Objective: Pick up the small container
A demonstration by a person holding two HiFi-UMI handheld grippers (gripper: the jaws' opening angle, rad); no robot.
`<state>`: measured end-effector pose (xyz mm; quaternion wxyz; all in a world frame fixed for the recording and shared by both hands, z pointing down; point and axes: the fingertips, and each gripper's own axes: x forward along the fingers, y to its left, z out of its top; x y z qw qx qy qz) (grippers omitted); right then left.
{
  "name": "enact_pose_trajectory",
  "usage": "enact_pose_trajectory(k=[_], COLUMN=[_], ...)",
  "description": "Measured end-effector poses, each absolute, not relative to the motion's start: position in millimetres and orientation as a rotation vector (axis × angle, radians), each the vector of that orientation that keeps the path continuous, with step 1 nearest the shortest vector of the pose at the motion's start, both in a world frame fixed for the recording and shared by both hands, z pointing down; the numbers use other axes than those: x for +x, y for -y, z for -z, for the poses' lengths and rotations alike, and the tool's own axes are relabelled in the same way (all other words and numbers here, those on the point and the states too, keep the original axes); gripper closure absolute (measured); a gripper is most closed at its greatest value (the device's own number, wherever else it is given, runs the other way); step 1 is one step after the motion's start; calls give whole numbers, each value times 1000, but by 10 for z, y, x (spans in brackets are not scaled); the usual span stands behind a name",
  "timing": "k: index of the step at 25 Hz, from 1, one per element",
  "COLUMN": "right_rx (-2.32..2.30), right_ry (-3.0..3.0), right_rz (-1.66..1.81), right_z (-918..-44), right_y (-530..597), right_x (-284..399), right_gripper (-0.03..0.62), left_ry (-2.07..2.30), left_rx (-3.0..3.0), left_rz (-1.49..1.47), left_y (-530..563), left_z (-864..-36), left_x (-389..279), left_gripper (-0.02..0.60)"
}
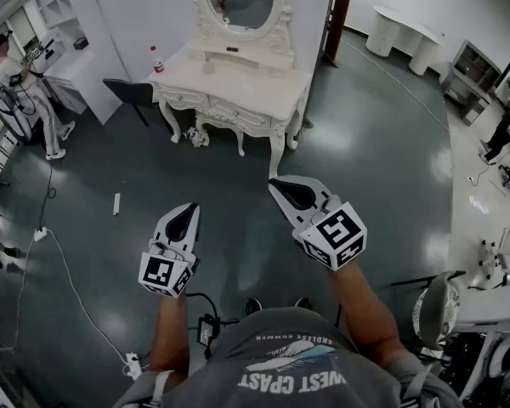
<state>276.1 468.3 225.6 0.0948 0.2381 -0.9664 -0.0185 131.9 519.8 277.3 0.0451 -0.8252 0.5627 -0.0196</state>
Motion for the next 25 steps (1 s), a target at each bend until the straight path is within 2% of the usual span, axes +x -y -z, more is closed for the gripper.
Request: enact_pose_trajectory(k=[25], right_rx=[794], right_ry=[2845], right_rz=[17], right_z=[-2321], right_y=[-4377], right_x=[2353], right_gripper=[568], left_ry=[-1725], left_rx=[-2567], left_rz=[20], left_y=[-4959], left_z=[-3008], left_x=[809], left_gripper=[565])
